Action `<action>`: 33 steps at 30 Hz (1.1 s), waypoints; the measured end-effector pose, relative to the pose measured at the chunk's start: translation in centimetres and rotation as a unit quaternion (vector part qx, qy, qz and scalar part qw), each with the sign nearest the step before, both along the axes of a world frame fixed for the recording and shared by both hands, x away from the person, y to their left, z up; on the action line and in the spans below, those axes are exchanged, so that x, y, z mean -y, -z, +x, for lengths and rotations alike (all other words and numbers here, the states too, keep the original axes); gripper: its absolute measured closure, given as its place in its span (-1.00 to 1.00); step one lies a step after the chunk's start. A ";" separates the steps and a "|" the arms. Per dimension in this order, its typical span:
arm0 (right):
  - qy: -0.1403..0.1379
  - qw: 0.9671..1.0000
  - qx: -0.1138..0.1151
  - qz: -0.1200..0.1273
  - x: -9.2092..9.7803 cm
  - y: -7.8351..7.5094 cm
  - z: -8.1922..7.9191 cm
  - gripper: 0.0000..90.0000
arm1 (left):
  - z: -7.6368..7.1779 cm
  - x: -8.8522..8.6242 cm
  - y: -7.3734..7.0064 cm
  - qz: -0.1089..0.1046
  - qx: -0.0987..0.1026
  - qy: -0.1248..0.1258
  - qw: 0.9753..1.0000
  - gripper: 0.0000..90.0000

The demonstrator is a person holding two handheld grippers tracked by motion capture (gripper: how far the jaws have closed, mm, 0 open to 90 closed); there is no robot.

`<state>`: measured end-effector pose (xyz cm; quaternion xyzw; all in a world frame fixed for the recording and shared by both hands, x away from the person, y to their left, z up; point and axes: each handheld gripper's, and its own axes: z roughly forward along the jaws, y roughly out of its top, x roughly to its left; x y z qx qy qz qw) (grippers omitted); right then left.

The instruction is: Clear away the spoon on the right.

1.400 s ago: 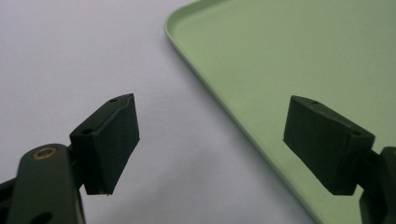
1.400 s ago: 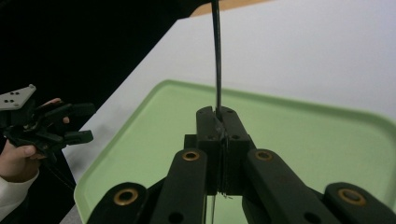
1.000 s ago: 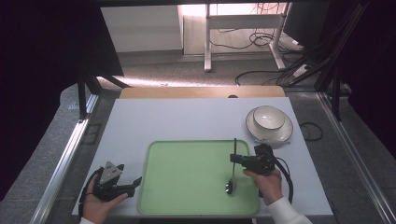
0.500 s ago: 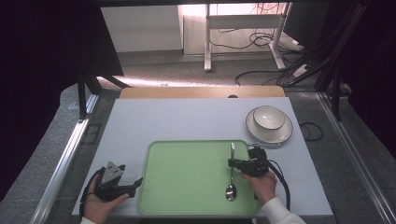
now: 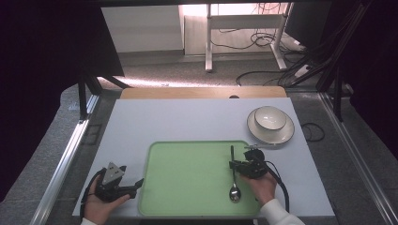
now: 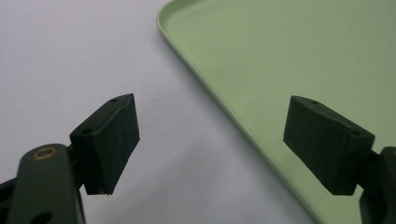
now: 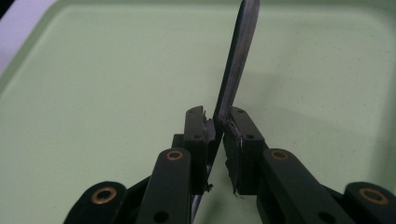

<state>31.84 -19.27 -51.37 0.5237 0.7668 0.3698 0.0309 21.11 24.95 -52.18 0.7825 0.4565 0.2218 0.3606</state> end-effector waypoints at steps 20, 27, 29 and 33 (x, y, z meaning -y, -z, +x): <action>-0.023 0.996 0.030 -0.076 -1.2 -0.9 -0.4 -0.18 | 0.0 -0.1 0.0 0.002 0.000 -0.001 1.000 -0.60; -0.065 0.988 0.047 -0.133 -1.7 -1.5 -0.3 -0.29 | 0.0 -0.1 0.0 0.003 0.000 0.000 1.000 -0.60; -0.071 0.986 0.044 -0.143 -1.6 -1.6 0.2 -0.34 | 0.0 -0.1 0.0 0.003 0.001 0.000 1.000 -0.60; -0.059 0.988 0.055 -0.132 -1.1 -2.0 1.5 -0.40 | 0.1 -0.1 0.0 0.004 0.000 0.000 1.000 -0.60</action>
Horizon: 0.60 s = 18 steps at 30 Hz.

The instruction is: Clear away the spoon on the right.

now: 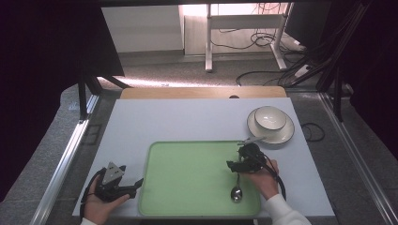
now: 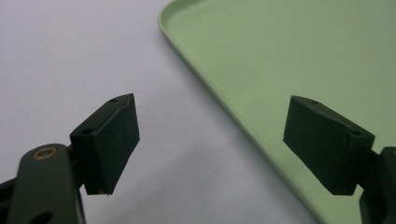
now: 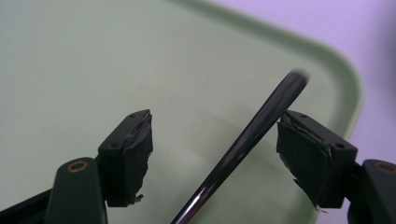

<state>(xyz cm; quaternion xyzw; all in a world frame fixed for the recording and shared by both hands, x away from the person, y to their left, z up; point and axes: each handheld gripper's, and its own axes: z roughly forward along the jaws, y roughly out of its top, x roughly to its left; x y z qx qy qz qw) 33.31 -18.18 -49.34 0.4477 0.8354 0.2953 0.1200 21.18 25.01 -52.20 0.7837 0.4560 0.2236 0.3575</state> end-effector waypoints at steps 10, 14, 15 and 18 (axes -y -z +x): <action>-0.001 0.998 0.046 0.045 0.6 -1.2 2.5 -0.47 | 0.0 0.1 0.1 0.001 -0.002 0.000 1.000 -0.60; -0.016 0.997 0.058 0.046 -0.2 -1.3 2.6 -0.46 | 0.0 0.0 0.0 0.002 -0.001 -0.001 1.000 -0.60; -0.021 0.997 0.061 0.043 -0.4 -1.5 2.4 -0.45 | 0.0 0.0 0.0 0.000 0.000 -0.003 1.000 -0.60; -0.027 0.996 0.064 0.055 -0.3 -1.8 2.2 -0.41 | 0.1 0.0 0.1 0.000 -0.001 -0.003 1.000 -0.60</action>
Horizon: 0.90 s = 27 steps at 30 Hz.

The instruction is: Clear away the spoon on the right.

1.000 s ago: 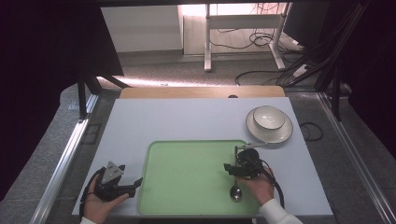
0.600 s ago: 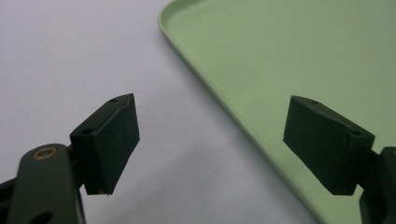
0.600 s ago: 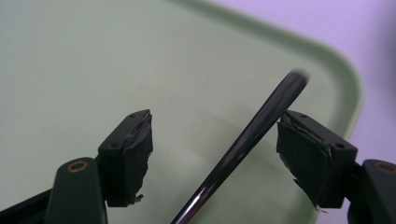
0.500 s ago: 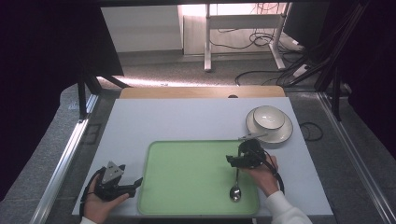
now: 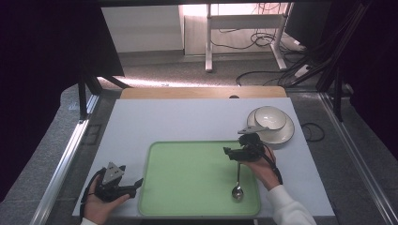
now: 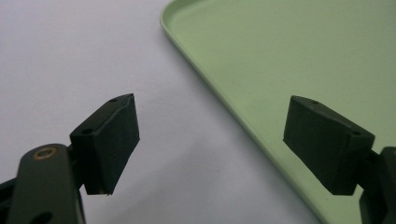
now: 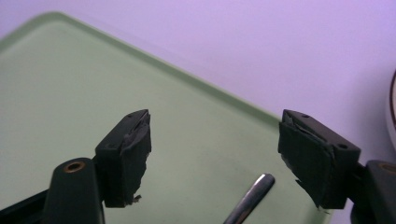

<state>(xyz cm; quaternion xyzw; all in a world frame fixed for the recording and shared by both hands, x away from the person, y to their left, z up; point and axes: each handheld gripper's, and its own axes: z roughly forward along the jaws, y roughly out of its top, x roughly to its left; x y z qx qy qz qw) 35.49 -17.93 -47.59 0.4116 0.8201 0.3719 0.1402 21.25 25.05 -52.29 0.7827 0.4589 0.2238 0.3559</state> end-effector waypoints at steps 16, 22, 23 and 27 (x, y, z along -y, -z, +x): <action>-0.030 0.998 0.046 0.027 4.4 -1.8 -3.9 -0.34 | -0.3 -0.1 -0.3 -0.008 0.006 -0.002 1.000 -0.61; 0.009 0.998 0.048 0.045 8.3 -1.7 -5.4 -0.33 | -0.3 0.0 -0.3 -0.008 0.005 -0.004 1.000 -0.61; 0.016 0.998 0.049 0.045 8.9 -1.6 -5.7 -0.33 | -0.3 0.0 -0.3 -0.007 0.005 -0.005 1.000 -0.61; 0.036 0.998 0.044 0.042 10.7 -0.7 -6.8 -0.33 | -0.2 -0.1 -0.3 -0.007 0.005 -0.006 1.000 -0.61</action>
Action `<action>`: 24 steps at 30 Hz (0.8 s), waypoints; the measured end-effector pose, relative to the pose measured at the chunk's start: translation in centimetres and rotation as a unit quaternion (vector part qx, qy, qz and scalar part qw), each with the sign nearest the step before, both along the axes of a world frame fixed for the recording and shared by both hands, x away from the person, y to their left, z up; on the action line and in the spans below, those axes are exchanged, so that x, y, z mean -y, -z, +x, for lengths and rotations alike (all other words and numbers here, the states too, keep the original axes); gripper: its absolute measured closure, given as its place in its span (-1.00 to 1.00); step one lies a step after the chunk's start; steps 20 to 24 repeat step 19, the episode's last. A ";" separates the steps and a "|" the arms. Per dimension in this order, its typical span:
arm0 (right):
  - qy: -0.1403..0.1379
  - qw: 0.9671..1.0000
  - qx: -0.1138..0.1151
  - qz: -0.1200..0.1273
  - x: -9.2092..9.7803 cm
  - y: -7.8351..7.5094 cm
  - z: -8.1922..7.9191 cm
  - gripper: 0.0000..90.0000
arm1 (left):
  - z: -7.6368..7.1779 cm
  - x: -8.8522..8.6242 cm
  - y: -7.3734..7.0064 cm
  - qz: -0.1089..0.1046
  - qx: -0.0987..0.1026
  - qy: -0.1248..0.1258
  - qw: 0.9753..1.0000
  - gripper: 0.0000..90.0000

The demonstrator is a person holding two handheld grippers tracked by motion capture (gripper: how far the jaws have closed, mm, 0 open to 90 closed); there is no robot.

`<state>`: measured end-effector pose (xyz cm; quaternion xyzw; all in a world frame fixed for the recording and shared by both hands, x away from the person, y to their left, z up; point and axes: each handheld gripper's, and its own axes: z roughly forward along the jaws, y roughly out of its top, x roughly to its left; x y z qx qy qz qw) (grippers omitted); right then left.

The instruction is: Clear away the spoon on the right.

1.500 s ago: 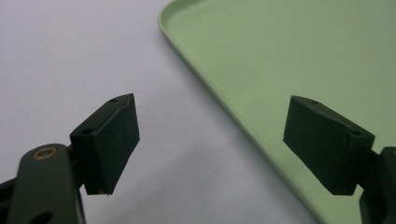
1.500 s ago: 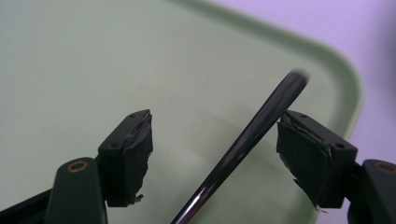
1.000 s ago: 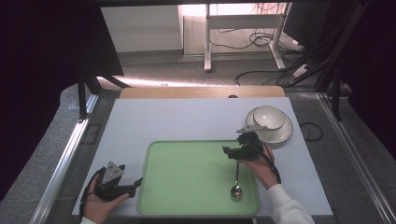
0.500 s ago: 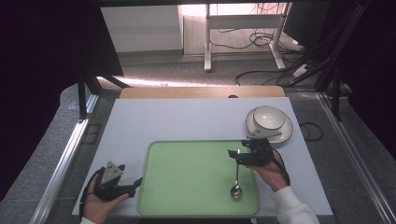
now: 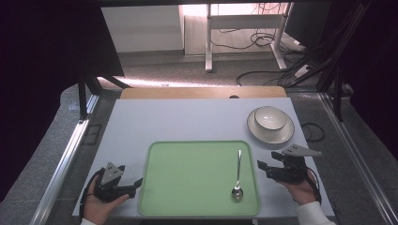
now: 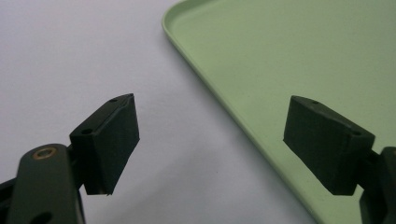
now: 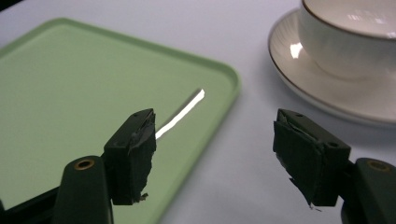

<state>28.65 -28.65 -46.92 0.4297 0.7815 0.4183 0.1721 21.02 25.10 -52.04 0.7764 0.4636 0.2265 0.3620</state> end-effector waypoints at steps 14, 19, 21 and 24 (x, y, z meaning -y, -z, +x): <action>0.015 1.000 -0.009 -0.026 1.1 1.1 -0.2 -0.38 | 0.2 0.0 0.0 0.000 0.002 -0.001 1.000 -0.61; 0.017 0.999 -0.015 -0.040 0.8 1.6 0.0 -0.41 | 0.2 0.0 0.0 0.001 0.001 -0.001 1.000 -0.61; 0.017 0.999 -0.015 -0.040 0.8 1.6 0.0 -0.41 | 0.2 0.0 0.0 0.001 0.001 -0.001 1.000 -0.61; 0.017 0.999 -0.015 -0.040 0.8 1.6 0.0 -0.41 | 0.2 0.0 0.0 0.001 0.001 -0.001 1.000 -0.61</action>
